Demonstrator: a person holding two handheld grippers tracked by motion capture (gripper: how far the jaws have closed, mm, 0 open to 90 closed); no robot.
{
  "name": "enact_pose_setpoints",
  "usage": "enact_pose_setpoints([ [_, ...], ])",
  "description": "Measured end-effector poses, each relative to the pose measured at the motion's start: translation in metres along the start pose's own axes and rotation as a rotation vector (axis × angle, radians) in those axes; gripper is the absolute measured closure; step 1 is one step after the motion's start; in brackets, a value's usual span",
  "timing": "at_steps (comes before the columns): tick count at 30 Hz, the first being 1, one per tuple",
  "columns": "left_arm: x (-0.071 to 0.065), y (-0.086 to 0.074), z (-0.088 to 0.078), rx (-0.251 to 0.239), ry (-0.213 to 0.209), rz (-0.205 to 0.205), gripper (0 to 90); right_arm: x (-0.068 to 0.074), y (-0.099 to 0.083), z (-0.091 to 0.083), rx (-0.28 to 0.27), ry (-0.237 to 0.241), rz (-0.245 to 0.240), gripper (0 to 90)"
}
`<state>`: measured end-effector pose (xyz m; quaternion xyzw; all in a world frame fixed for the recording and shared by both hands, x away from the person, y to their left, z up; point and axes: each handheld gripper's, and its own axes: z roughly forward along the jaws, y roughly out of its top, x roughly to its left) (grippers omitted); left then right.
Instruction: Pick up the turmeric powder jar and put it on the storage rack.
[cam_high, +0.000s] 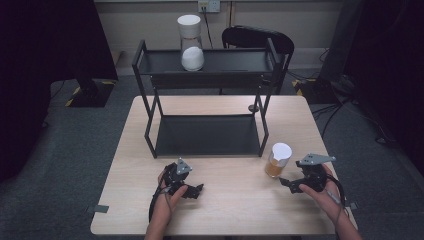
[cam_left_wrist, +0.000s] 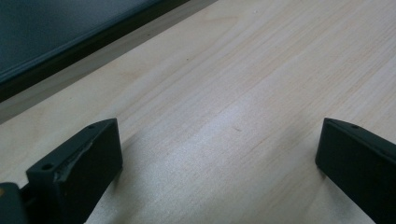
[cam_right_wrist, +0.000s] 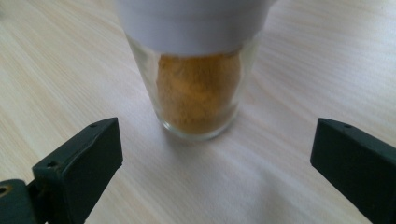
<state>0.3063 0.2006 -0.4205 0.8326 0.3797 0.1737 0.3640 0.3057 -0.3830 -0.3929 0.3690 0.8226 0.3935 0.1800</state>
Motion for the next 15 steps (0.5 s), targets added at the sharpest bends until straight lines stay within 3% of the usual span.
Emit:
enact_pose_setpoints([
  [10, 0.000, 0.000, 0.000, 0.002, -0.001, 0.001, 0.0, 0.001, 0.016, 0.011, -0.025, 0.004, -0.005, 3.1],
  [15, 0.000, 0.000, 0.000, 0.002, 0.000, 0.001, 0.0, -0.005, 0.017, 0.019, -0.048, 0.023, -0.006, 10.9],
])
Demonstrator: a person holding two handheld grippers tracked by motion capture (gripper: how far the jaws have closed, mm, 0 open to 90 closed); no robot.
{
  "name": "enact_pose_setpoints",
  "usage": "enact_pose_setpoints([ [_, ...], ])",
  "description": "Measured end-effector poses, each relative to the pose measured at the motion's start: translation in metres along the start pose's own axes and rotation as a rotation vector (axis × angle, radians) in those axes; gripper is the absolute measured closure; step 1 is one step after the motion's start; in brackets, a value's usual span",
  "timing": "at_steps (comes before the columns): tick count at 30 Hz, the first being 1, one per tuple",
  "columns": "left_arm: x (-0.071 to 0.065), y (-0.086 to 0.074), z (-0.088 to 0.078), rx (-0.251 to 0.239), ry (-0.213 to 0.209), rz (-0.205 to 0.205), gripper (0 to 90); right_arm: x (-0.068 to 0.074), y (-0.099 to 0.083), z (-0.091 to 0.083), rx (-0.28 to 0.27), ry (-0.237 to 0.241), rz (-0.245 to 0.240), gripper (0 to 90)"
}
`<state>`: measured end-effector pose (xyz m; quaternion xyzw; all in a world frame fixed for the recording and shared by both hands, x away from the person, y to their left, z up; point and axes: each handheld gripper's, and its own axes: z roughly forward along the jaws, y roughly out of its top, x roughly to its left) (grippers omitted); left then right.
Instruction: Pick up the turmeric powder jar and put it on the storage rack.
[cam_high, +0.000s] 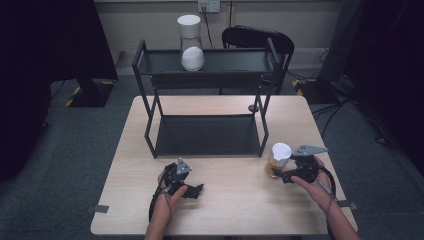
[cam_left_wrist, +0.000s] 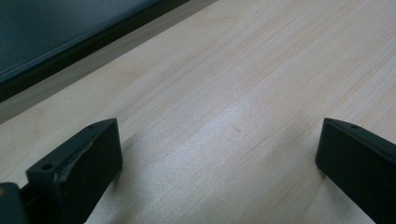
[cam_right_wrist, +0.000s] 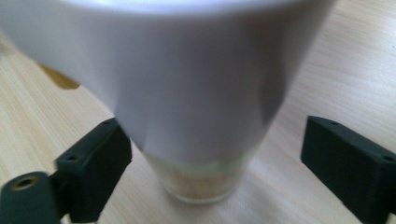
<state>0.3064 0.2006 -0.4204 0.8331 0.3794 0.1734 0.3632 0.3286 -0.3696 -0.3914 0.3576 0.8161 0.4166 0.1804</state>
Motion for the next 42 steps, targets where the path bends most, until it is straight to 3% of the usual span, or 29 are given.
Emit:
enact_pose_setpoints([
  [6, 0.000, 0.000, 0.000, 0.000, 0.000, 0.000, 0.0, -0.010, -0.006, 0.010, -0.062, 0.060, 0.024, 20.6],
  [10, 0.000, 0.000, 0.000, 0.000, 0.000, 0.000, 0.0, -0.011, -0.004, 0.012, -0.081, 0.082, -0.001, 28.0],
  [17, 0.000, 0.000, 0.000, 0.000, 0.000, 0.000, 0.0, -0.010, 0.001, 0.010, -0.066, 0.079, -0.026, 29.4],
  [24, 0.000, 0.000, 0.000, 0.000, 0.000, -0.001, 0.0, -0.007, 0.008, 0.011, -0.049, 0.107, -0.038, 30.0],
  [42, 0.000, 0.000, 0.000, 0.001, 0.000, 0.000, 0.0, 0.001, 0.053, 0.016, -0.022, 0.198, -0.076, 30.4],
])
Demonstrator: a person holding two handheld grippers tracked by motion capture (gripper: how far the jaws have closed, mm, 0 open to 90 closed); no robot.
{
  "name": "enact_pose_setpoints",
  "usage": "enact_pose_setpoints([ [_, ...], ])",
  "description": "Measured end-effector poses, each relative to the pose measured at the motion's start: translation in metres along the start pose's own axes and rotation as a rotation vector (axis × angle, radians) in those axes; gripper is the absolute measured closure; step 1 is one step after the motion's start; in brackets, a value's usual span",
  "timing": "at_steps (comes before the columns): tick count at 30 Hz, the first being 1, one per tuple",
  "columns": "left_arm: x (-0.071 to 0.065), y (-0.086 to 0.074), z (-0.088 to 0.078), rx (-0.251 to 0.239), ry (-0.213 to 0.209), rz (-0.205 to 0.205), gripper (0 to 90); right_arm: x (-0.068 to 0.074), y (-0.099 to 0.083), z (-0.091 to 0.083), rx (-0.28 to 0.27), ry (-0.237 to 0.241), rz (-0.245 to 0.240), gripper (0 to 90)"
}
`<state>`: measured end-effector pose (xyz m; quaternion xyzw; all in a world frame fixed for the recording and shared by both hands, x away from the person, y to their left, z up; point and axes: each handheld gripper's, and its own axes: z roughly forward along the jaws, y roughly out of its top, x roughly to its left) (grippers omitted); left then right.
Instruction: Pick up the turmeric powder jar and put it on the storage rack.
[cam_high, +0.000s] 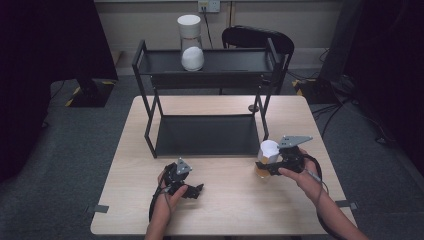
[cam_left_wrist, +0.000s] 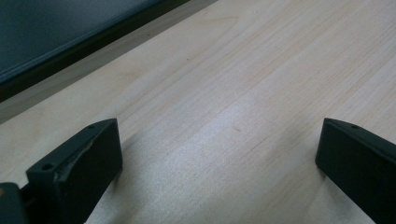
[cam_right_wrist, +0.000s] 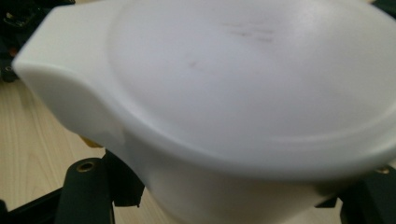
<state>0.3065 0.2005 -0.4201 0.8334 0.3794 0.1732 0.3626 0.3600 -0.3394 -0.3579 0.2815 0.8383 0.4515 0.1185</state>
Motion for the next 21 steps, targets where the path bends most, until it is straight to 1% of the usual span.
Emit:
enact_pose_setpoints([
  [4, 0.000, 0.000, 0.000, 0.000, 0.000, 0.000, 0.0, 0.002, 0.010, 0.001, -0.006, 0.010, -0.007, 30.4],
  [5, 0.000, 0.000, 0.000, -0.001, 0.000, 0.000, 0.0, 0.003, 0.014, 0.001, -0.010, 0.014, -0.003, 30.4],
  [10, 0.000, 0.000, 0.000, 0.000, 0.000, 0.001, 0.0, 0.004, 0.028, 0.003, -0.012, 0.017, -0.010, 30.4],
  [18, 0.000, 0.000, 0.000, -0.001, 0.000, -0.001, 0.0, 0.006, 0.055, 0.012, 0.009, 0.027, -0.030, 30.4],
  [21, 0.000, 0.000, 0.000, -0.001, 0.000, 0.000, 0.0, 0.007, 0.065, 0.015, 0.019, 0.022, -0.037, 30.4],
])
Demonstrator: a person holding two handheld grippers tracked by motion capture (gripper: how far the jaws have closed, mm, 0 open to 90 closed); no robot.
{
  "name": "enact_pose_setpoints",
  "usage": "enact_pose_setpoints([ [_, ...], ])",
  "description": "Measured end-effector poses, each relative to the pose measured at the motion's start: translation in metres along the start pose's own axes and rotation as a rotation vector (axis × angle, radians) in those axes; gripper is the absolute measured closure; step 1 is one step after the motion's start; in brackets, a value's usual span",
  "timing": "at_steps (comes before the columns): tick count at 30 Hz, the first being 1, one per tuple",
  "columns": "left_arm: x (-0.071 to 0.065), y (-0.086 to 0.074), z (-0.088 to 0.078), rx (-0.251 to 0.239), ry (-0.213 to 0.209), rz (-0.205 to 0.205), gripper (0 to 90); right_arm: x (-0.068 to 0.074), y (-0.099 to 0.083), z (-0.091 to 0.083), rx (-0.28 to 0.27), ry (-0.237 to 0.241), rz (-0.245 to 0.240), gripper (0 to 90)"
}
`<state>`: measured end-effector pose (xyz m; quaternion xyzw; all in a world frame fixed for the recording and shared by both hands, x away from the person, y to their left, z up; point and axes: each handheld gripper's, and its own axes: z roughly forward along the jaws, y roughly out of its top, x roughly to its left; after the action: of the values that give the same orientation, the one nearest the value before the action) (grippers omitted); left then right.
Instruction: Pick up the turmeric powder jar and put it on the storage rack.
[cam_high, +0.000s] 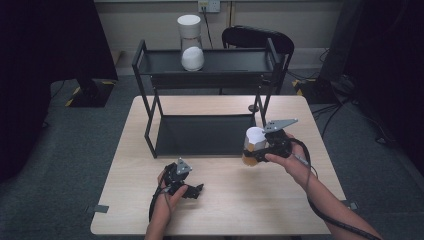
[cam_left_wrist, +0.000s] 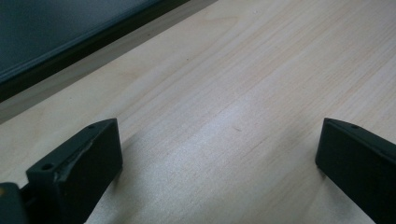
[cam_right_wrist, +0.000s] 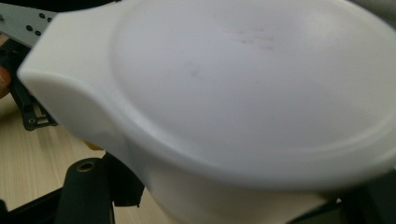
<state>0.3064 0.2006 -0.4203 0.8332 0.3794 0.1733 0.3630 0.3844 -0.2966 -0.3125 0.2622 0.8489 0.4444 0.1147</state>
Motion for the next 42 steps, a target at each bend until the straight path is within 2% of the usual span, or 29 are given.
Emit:
enact_pose_setpoints([
  [11, 0.000, 0.000, 0.000, 0.000, 0.000, 0.000, 0.0, -0.003, 0.034, 0.006, -0.001, -0.019, 0.000, 30.4],
  [30, 0.000, 0.000, 0.000, -0.002, 0.000, -0.002, 0.0, -0.009, 0.086, 0.001, -0.018, -0.043, -0.012, 30.5],
  [42, 0.000, 0.000, 0.000, -0.001, 0.000, -0.002, 0.0, -0.004, 0.115, -0.005, -0.026, -0.053, -0.026, 30.5],
])
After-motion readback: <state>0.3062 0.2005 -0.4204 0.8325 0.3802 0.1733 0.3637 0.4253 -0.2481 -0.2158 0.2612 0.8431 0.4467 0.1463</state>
